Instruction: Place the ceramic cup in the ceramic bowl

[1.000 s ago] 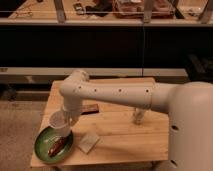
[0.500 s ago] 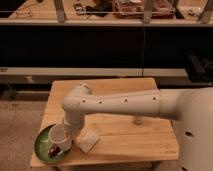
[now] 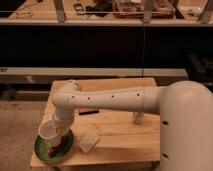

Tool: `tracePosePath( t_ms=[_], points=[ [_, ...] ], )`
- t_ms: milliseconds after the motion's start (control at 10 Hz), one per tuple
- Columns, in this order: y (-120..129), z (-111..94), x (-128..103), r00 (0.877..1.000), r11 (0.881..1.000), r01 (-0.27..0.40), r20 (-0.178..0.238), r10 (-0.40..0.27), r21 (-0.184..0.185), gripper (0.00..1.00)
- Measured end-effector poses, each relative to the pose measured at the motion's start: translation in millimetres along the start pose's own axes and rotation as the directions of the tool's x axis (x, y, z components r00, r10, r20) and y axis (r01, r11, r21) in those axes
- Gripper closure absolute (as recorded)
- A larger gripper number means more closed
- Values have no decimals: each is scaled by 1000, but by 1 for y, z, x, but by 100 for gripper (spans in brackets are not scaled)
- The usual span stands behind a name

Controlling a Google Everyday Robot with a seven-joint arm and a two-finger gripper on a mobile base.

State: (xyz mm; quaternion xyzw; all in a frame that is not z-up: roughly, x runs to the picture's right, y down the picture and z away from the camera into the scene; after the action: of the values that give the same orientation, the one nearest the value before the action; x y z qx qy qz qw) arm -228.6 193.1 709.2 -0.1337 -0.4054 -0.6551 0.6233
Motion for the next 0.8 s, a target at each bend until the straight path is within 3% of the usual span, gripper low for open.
tracePosePath(
  t_ms=[600,800],
  points=[
    [-15,25,18,999,999,44,-14,-44,-3,100],
    [-18,34,18,997,996,80,-5,-80,-28,95]
  ],
)
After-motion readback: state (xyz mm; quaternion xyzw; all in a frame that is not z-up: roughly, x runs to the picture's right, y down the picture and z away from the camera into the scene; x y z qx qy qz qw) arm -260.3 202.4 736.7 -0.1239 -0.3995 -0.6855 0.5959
